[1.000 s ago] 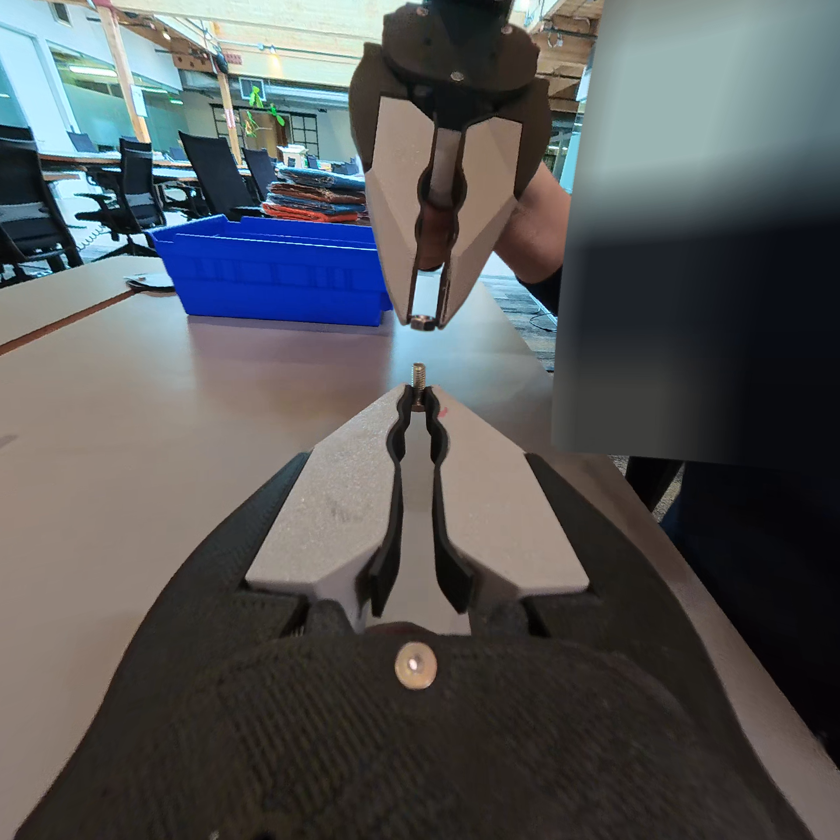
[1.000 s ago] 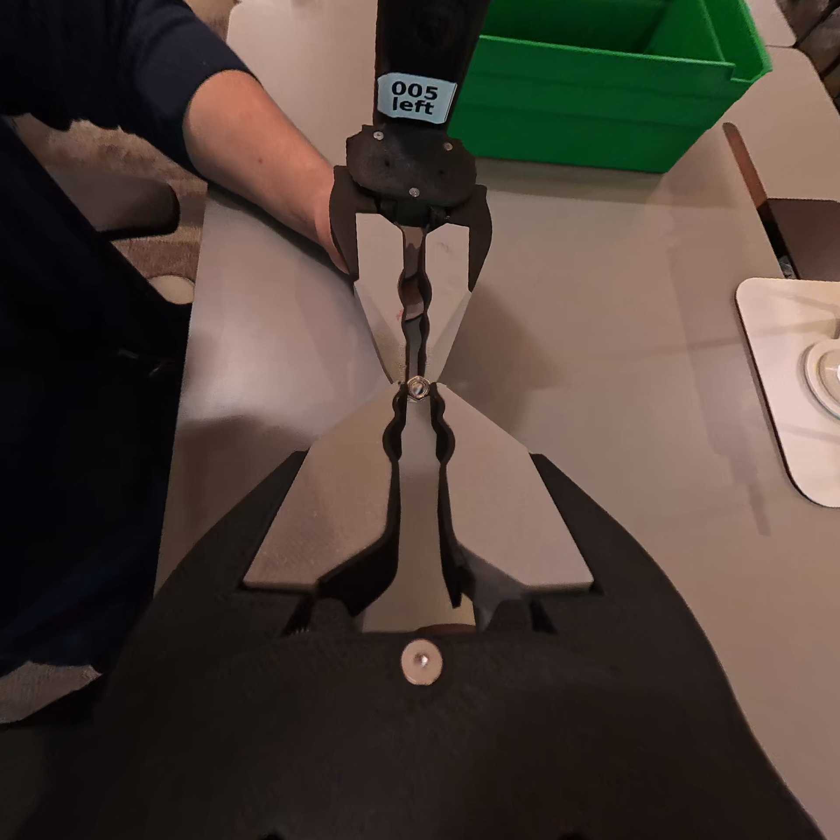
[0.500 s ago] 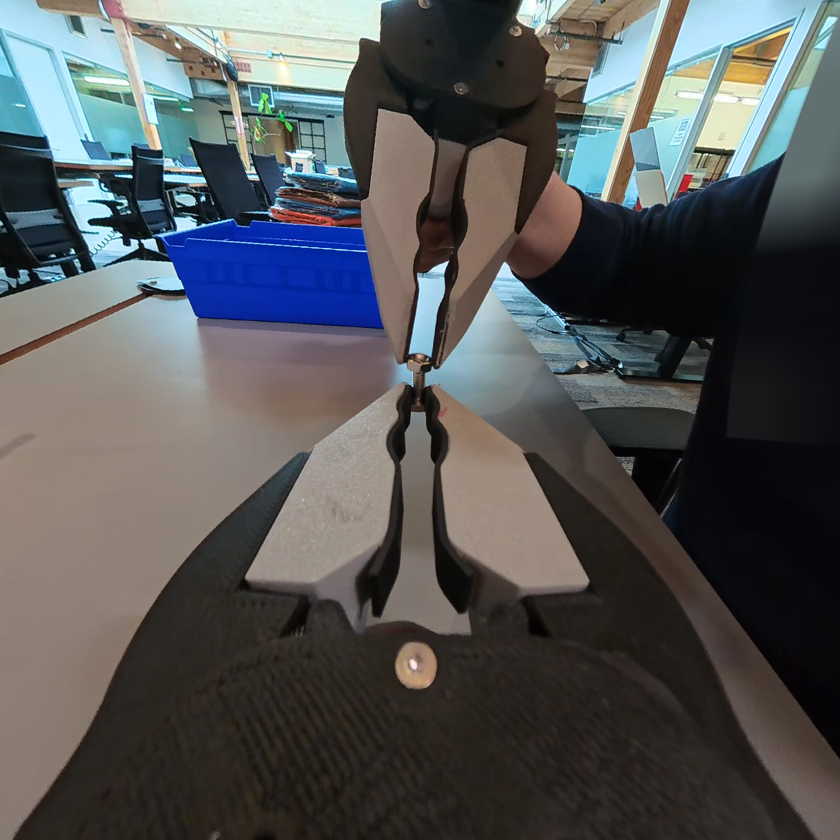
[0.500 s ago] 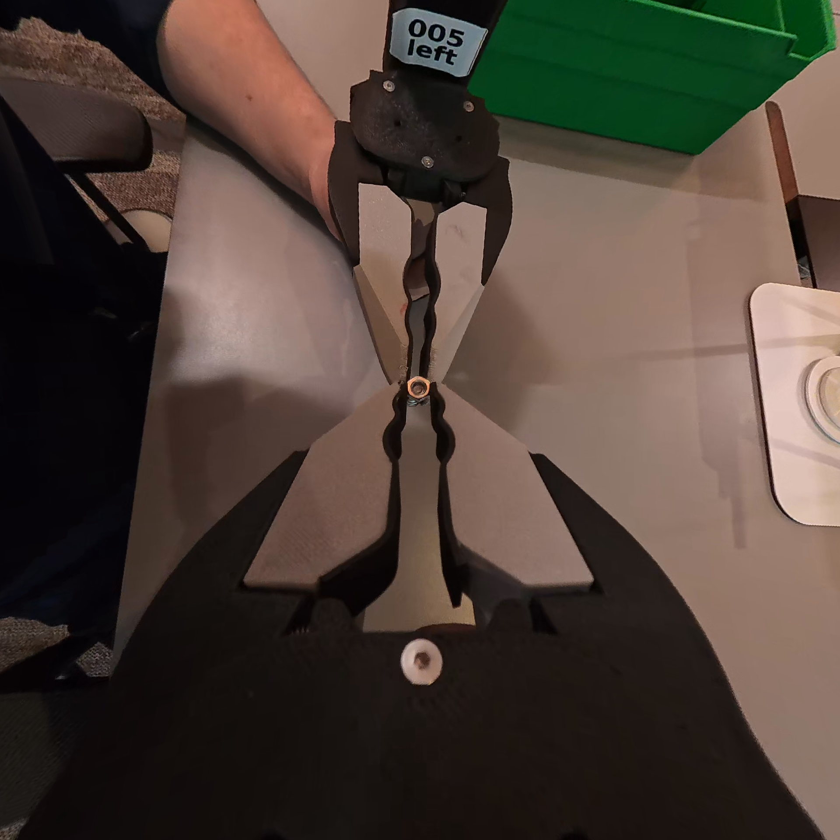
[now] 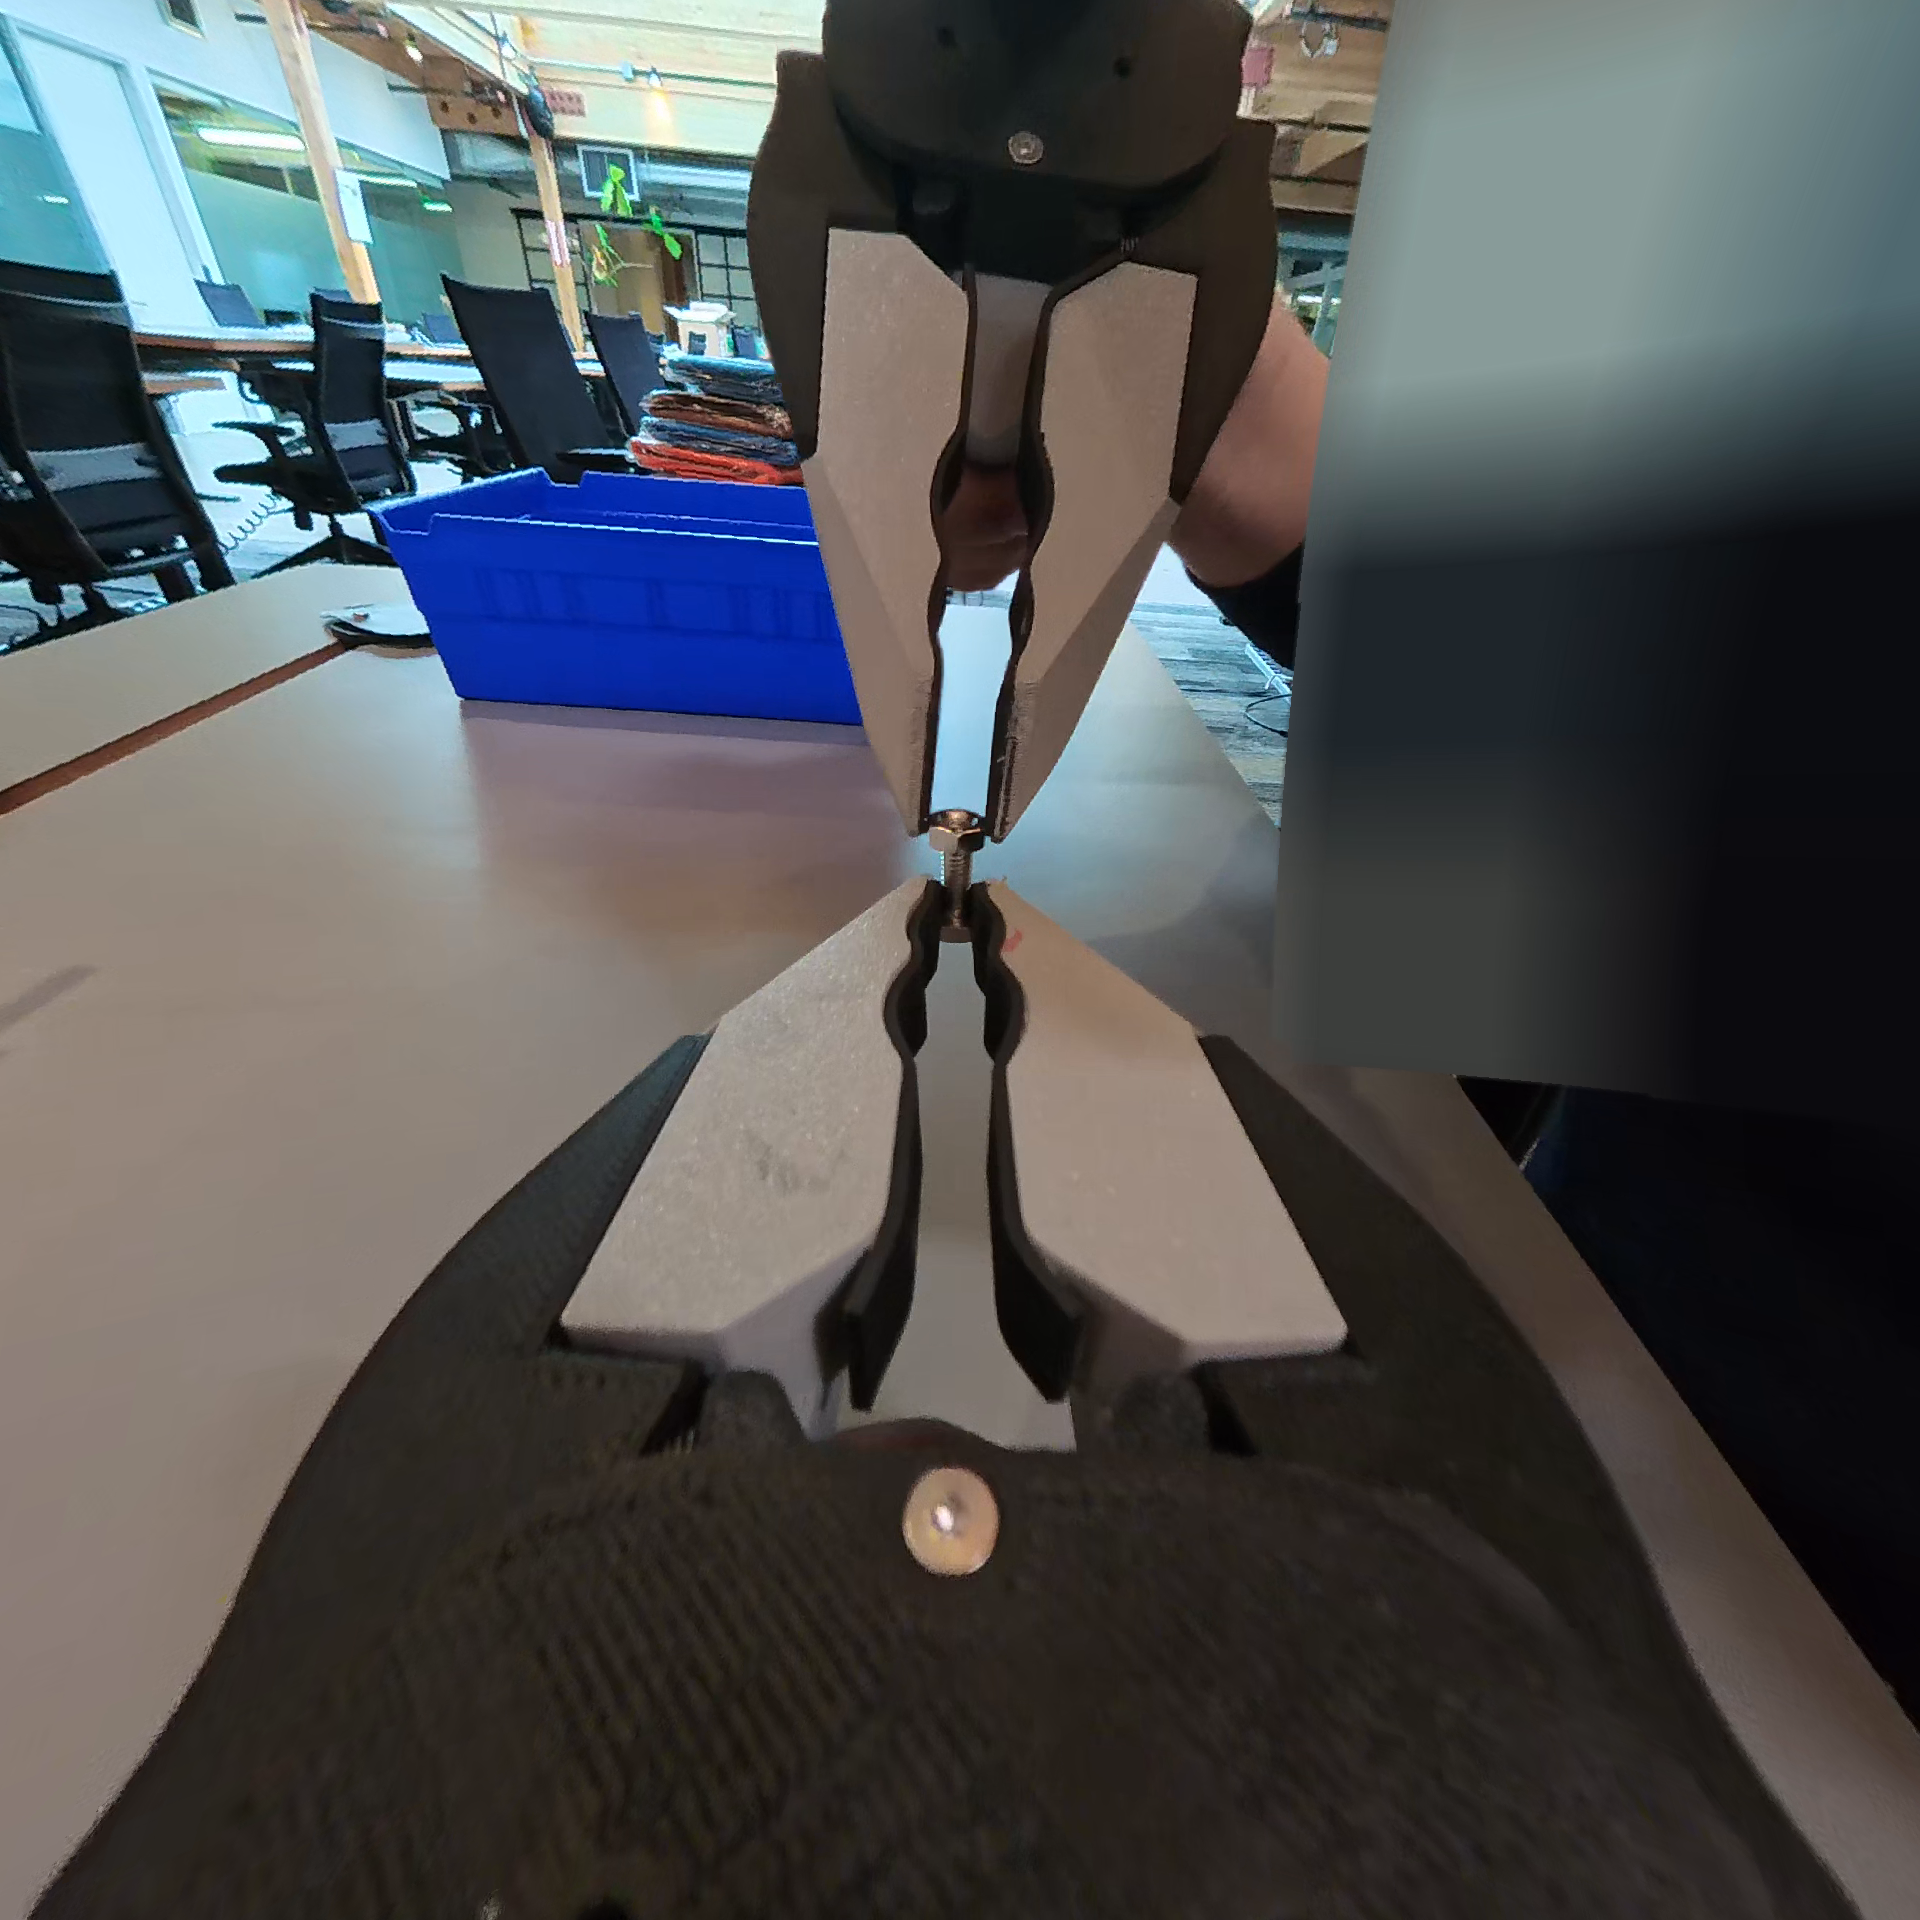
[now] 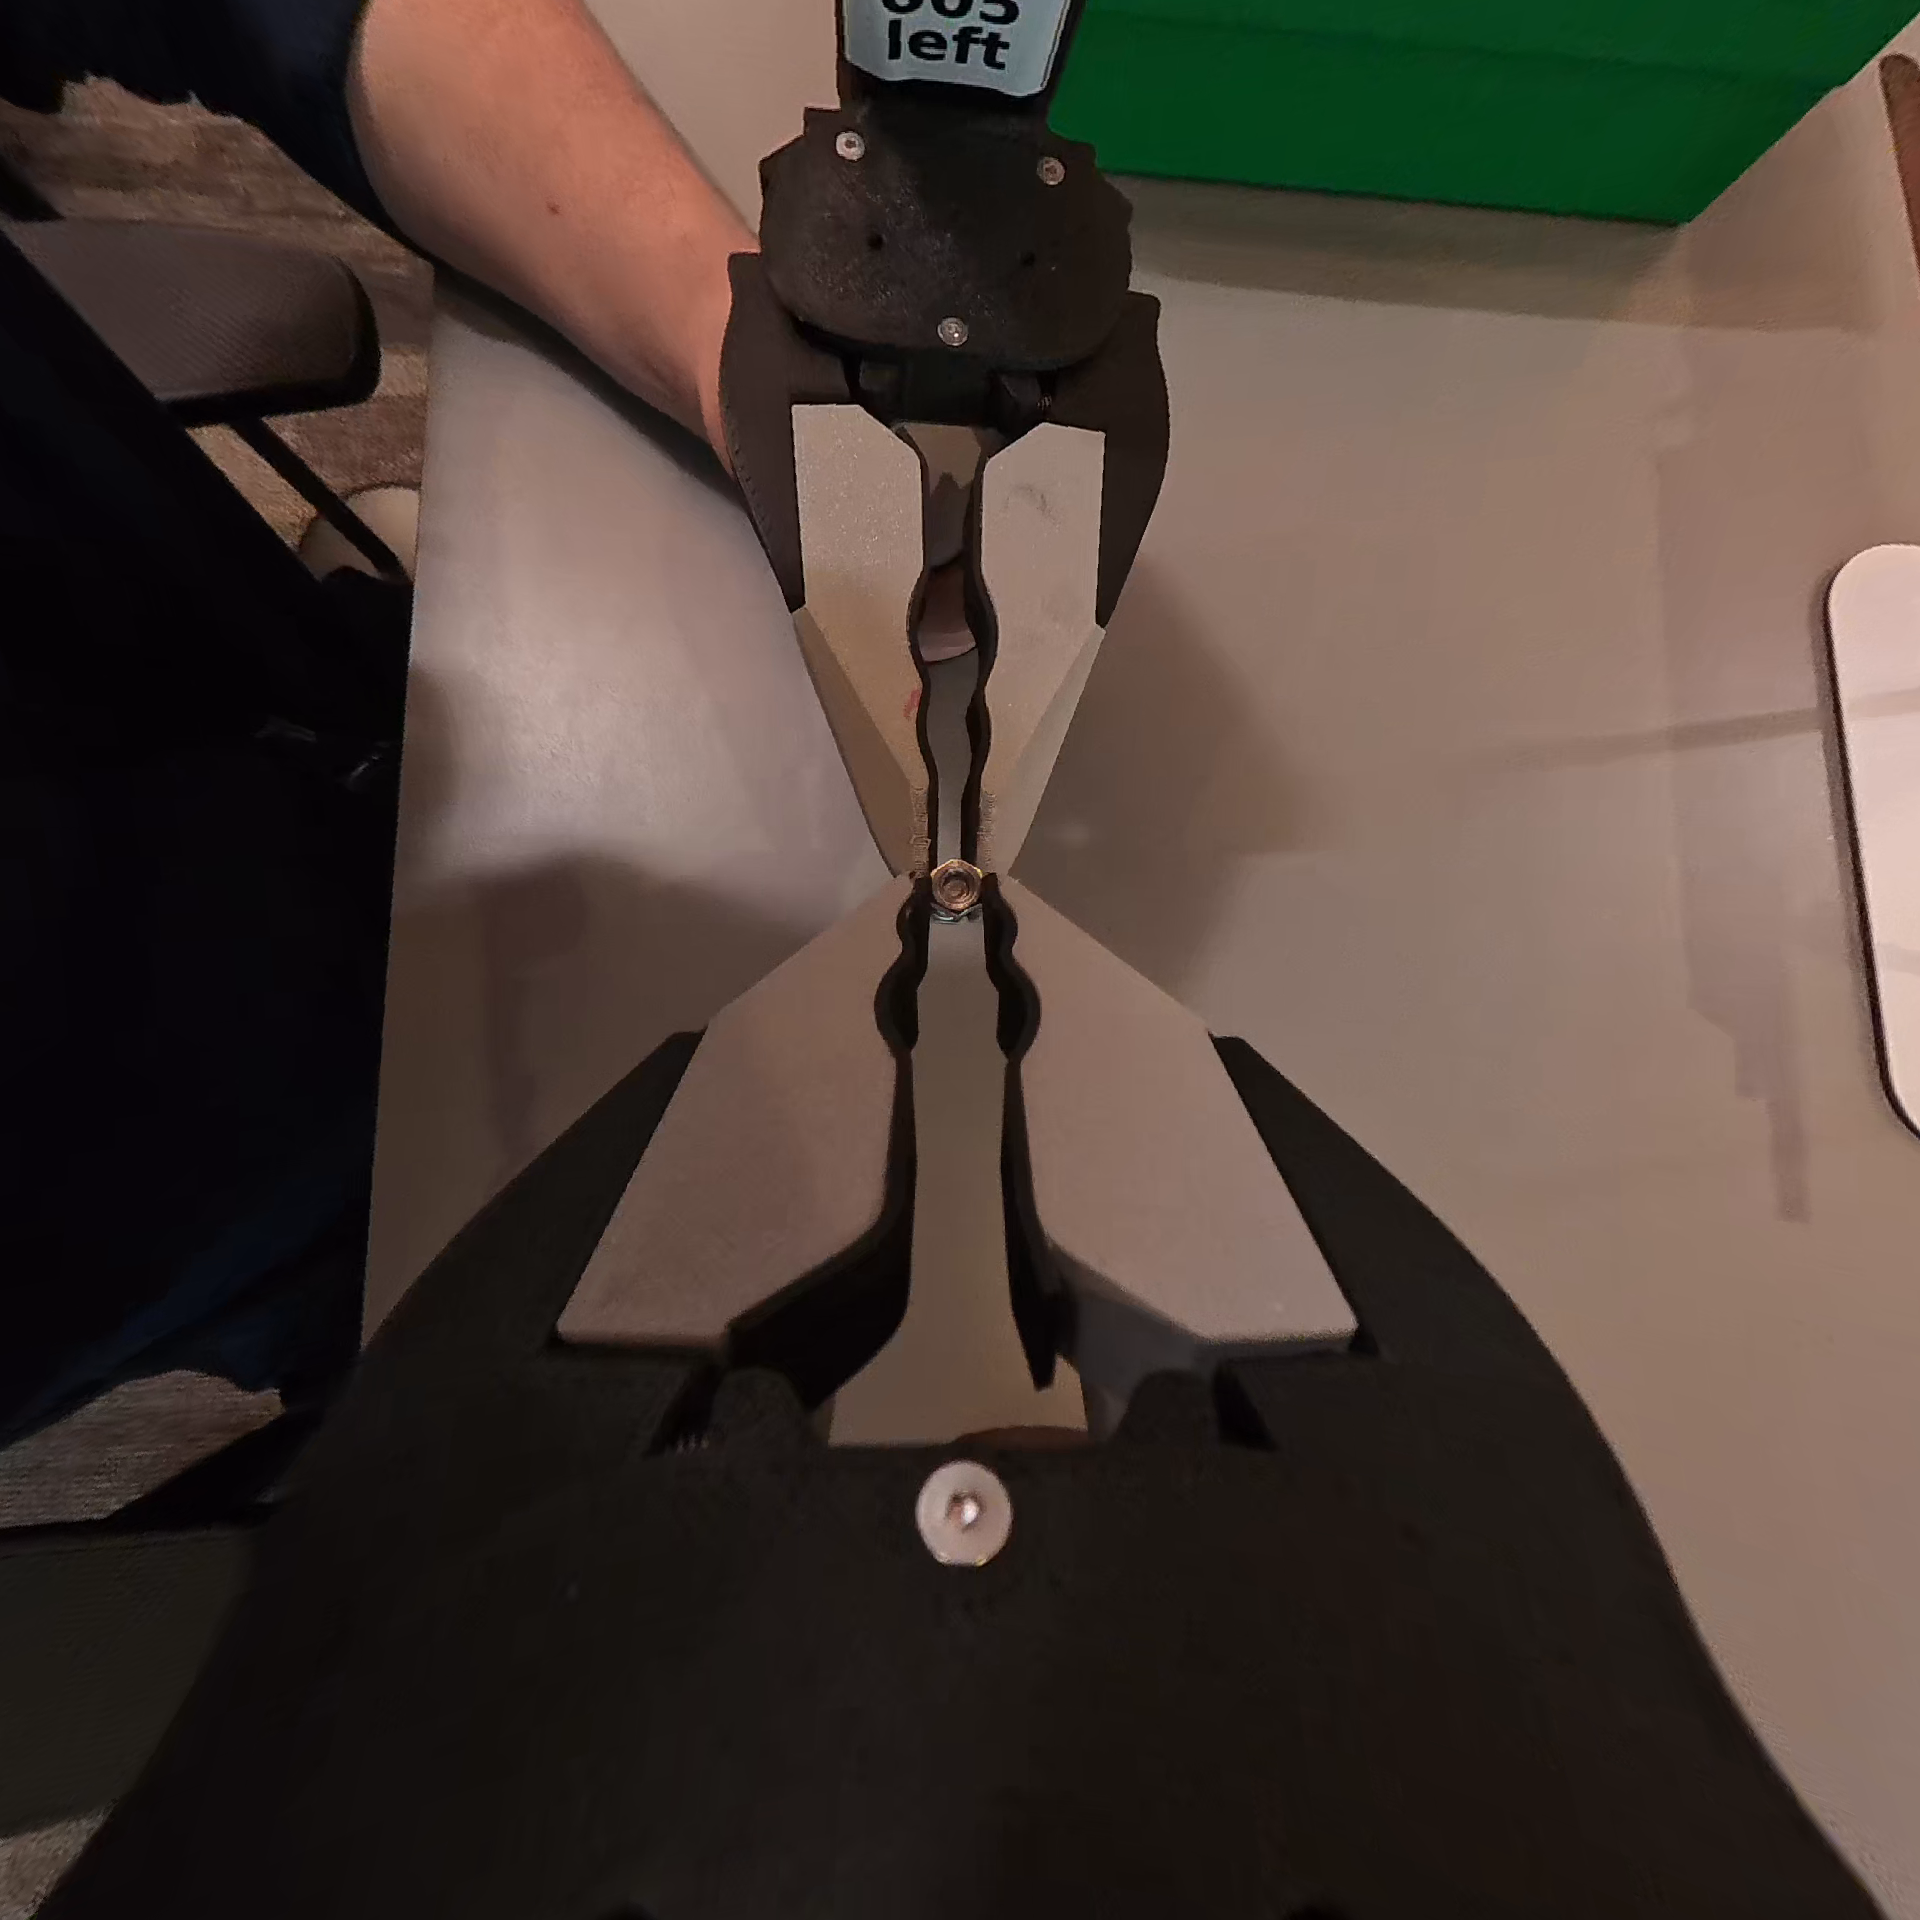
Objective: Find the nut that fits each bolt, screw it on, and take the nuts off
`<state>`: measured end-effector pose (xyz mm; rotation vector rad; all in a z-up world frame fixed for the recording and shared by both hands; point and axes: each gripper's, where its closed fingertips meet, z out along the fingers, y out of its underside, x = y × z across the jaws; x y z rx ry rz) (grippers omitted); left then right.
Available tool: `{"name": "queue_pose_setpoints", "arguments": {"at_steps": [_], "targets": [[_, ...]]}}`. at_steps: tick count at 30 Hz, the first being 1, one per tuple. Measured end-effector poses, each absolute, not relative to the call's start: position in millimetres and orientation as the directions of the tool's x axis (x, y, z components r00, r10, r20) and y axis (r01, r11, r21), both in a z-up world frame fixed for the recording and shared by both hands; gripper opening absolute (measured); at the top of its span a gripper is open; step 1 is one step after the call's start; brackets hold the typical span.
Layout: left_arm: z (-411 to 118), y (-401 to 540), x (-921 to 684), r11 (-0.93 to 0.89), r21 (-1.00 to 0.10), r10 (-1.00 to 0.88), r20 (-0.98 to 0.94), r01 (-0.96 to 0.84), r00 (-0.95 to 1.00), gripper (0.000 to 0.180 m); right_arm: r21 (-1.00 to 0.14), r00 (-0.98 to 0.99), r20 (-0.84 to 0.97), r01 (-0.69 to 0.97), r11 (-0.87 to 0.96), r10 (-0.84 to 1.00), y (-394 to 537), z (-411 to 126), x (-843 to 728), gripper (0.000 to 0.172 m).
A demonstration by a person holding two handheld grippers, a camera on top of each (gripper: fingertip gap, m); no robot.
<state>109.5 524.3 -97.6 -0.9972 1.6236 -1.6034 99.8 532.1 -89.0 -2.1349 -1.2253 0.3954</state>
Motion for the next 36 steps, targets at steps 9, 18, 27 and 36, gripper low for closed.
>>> {"name": "queue_pose_setpoints", "arguments": {"at_steps": [9,18,27,36], "targets": [[-99.8,523.2,110.8,-0.032,-0.995,-0.861,0.077,-0.096,-0.502,0.003,-0.673,0.542,0.05,0.639,-0.373,0.839,530.9,-91.1,101.7,0.007],[-100.9,522.9,110.9,-0.037,-0.994,-0.858,0.084,-0.103,-0.507,0.003,-0.652,0.531,0.062,0.663,-0.369,0.845,530.7,-92.6,101.8,0.007],[-106.3,520.0,112.1,0.002,-0.993,-0.86,0.06,-0.121,-0.507,0.003,-0.533,0.515,-0.017,0.721,-0.444,0.857,526.9,-98.3,103.5,0.007],[-107.6,519.4,112.3,0.008,-0.992,-0.86,0.058,-0.128,-0.506,0.003,-0.464,0.5,-0.065,0.751,-0.47,0.863,526.2,-100.0,103.5,0.007]]}}
